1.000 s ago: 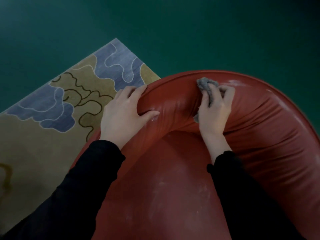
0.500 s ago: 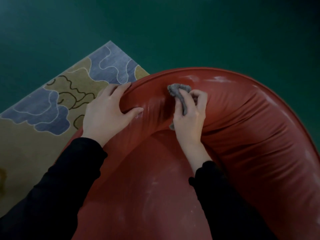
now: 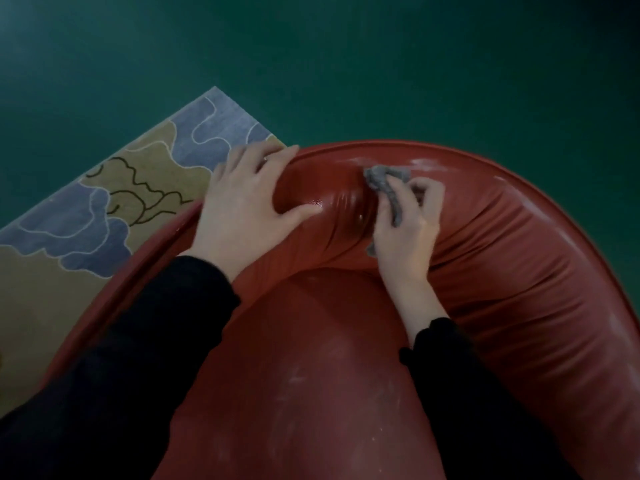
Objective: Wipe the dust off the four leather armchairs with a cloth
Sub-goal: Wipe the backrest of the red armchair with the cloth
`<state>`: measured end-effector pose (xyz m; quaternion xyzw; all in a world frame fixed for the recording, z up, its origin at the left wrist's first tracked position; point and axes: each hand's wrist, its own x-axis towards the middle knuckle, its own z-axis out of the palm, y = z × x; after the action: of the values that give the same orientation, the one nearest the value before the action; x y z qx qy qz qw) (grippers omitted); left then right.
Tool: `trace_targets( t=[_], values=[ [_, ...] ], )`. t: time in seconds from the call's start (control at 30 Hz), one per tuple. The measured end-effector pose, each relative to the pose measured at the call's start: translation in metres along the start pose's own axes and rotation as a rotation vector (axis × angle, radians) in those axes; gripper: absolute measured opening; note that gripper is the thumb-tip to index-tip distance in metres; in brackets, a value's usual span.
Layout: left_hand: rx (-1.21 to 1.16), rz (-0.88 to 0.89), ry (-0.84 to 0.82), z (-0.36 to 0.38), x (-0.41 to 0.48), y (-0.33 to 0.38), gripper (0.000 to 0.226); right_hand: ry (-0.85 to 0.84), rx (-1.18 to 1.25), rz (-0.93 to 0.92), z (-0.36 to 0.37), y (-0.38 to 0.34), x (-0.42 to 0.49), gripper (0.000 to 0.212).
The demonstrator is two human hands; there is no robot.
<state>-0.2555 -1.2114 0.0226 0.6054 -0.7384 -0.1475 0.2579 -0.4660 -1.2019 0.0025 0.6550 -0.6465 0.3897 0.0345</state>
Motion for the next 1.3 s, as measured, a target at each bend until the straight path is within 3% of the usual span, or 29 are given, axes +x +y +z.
trace_targets(
  t=[0.23, 0.43, 0.67, 0.83, 1.0, 1.1, 1.23, 1.3],
  values=[
    [0.126, 0.078, 0.059, 0.034, 0.012, 0.011, 0.076, -0.112, 0.089, 0.000, 0.002, -0.006, -0.063, 0.021],
    [0.123, 0.063, 0.063, 0.035, 0.012, 0.011, 0.076, -0.042, 0.113, -0.016, 0.000, -0.005, -0.029, 0.021],
    [0.113, 0.072, 0.075, 0.035, 0.011, 0.012, 0.075, -0.200, 0.092, 0.019, -0.009, 0.017, -0.078, 0.023],
    [0.113, 0.059, 0.095, 0.037, 0.012, 0.013, 0.075, 0.011, 0.093, -0.023, -0.015, -0.001, -0.006, 0.019],
    [0.105, 0.046, 0.109, 0.036, 0.012, 0.013, 0.077, -0.201, 0.104, -0.192, 0.017, -0.026, 0.038, 0.016],
    [0.104, 0.026, 0.106, 0.036, 0.012, 0.014, 0.083, -0.149, 0.025, -0.141, 0.011, -0.006, 0.041, 0.016],
    [0.091, 0.023, 0.107, 0.036, 0.012, 0.013, 0.084, -0.044, -0.049, 0.058, -0.003, 0.008, 0.049, 0.018],
    [0.092, 0.023, 0.107, 0.037, 0.013, 0.013, 0.083, -0.063, -0.011, -0.040, 0.005, -0.009, 0.051, 0.017]
  ],
)
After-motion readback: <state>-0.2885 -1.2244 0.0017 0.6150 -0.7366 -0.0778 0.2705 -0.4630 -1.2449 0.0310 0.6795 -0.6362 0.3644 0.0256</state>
